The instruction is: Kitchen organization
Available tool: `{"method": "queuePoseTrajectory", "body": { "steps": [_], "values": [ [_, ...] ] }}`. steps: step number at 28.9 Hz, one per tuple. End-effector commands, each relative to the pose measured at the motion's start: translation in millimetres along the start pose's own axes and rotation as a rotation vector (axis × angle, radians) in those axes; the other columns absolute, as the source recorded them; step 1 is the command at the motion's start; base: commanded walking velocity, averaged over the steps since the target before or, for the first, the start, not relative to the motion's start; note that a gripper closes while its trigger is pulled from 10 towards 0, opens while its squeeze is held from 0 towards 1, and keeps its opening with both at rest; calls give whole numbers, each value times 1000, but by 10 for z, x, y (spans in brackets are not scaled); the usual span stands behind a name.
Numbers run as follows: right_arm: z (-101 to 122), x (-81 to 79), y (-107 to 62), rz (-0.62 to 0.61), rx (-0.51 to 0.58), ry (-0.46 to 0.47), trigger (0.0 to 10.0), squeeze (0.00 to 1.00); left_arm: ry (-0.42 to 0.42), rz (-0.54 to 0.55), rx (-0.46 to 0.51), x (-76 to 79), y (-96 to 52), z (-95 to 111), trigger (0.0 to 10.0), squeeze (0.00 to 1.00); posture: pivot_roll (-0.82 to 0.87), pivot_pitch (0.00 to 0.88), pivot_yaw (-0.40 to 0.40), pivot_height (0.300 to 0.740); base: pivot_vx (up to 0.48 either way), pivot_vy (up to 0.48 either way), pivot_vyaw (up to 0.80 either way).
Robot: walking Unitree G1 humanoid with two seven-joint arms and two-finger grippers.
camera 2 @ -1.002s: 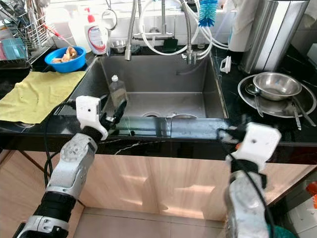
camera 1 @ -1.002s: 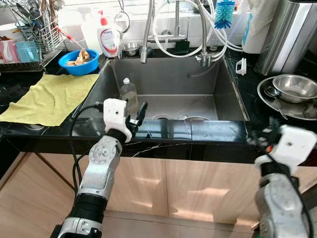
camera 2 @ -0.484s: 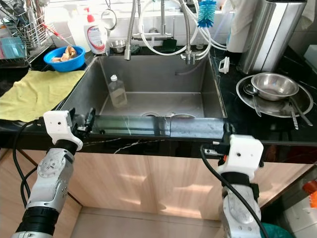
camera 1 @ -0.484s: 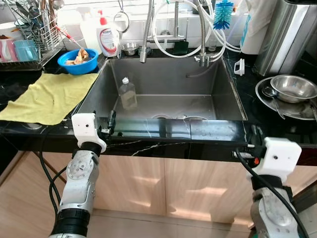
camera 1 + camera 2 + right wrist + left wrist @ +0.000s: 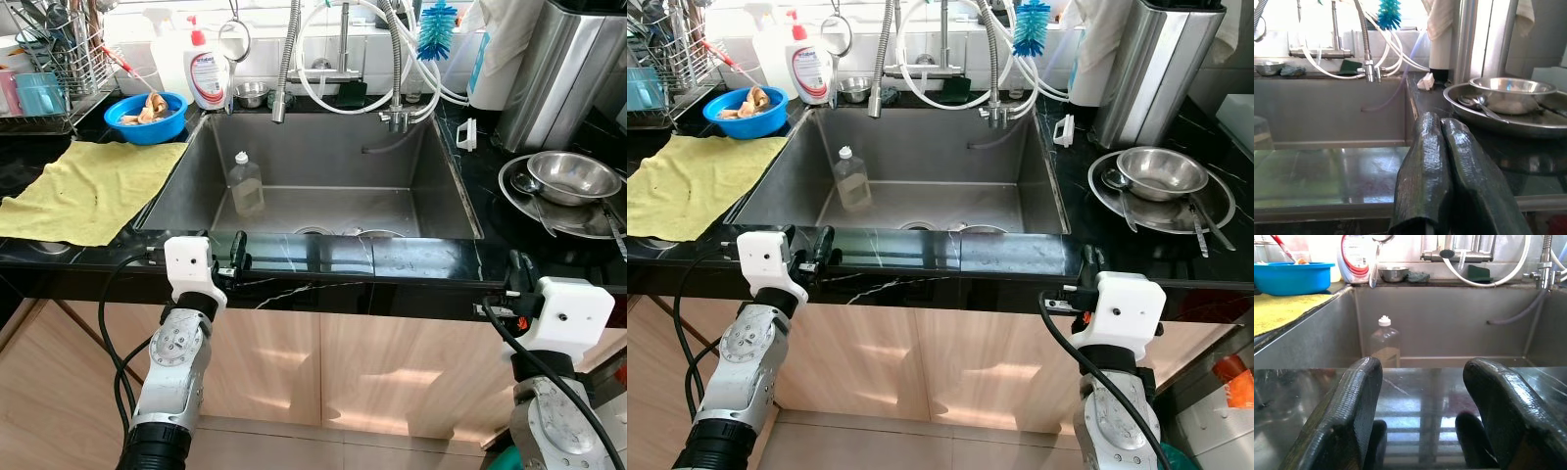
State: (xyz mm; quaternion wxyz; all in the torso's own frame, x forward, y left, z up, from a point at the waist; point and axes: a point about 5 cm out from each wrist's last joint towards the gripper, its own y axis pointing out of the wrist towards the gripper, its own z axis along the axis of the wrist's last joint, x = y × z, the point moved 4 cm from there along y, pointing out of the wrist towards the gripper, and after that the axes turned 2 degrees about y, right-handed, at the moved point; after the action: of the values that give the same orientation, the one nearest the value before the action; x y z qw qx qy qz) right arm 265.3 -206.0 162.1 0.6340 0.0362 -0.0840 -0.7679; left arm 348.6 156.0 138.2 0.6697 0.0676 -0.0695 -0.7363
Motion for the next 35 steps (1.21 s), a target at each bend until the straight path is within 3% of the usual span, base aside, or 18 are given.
{"method": "queuePoseTrajectory", "body": {
  "steps": [1,7,10,12,22,35],
  "values": [
    [27,-1,42,-9,16,13,10000,0,14,-32,17,46,22,77,10000,0,-163,0,90,740,0,0,0],
    [39,-239,18,84,11,30,10000,0,-1,-9,45,65,73,144,10000,0,-169,0,41,740,0,0,0],
    [35,-144,14,58,8,5,10000,0,-23,16,30,96,31,101,10000,0,-166,0,33,740,0,0,0],
    [83,-97,52,32,27,13,10000,0,-20,-26,24,188,9,85,10000,0,-182,0,25,740,0,0,275],
    [137,-188,139,70,36,32,10000,0,-17,1,51,162,50,158,10000,0,-149,0,-15,740,0,0,206],
    [134,-162,197,-1,32,55,10000,0,9,-37,47,152,64,191,10000,0,-146,0,30,740,0,0,0]
  ]
}}
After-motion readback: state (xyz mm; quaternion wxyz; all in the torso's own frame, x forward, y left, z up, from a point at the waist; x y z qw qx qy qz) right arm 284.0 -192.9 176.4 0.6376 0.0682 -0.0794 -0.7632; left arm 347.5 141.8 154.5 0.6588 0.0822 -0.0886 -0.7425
